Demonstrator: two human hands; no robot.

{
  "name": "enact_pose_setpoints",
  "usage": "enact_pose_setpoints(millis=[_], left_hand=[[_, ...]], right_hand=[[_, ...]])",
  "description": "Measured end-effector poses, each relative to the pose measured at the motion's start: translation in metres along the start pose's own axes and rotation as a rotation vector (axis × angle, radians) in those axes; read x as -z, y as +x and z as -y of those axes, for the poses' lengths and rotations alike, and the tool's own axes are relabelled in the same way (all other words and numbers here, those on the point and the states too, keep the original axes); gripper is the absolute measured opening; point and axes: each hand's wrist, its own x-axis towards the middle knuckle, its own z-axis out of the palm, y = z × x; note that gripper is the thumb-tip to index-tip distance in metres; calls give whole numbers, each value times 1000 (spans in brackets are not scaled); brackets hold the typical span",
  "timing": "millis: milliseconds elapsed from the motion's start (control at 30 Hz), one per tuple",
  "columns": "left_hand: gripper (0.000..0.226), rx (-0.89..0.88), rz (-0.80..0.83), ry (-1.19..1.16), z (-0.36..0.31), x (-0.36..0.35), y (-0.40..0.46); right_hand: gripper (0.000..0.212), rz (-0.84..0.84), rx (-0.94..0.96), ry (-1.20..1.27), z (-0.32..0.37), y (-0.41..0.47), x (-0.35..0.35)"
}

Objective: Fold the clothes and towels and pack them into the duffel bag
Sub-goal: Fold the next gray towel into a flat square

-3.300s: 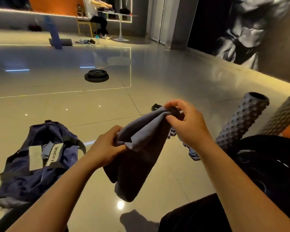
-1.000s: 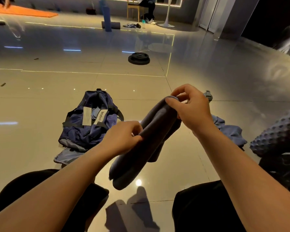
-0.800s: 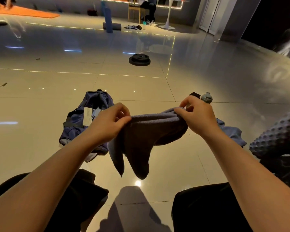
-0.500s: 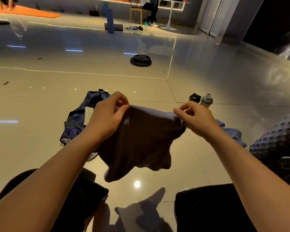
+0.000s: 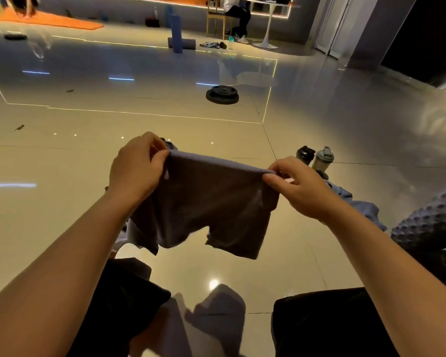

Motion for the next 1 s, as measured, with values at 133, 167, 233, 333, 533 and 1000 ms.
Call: enact_pose_setpoints(millis=[133,167,233,333,533,1000], left_hand=[[8,-131,201,-179,-25,-15,-27],[12,-178,300,-284,-38,-18,-40],[28,-217,494,-428,-59,-27,-62],[41,-160,547,-444,-70,-45,-76],[5,-46,603,-591,-54,-47,-73],[11,-37,508,-739,-64,-27,-47]], right_hand=[[11,-103,-132,419,16,-1,-10],[10,-141,-148,439,17,1,-13],[8,-193,-166,435,17,6,-19],[8,-202,-204,456,16,11,-25],[9,-238,-200,375,8,1,-23],[25,52,-43,456,22,-13,-40]])
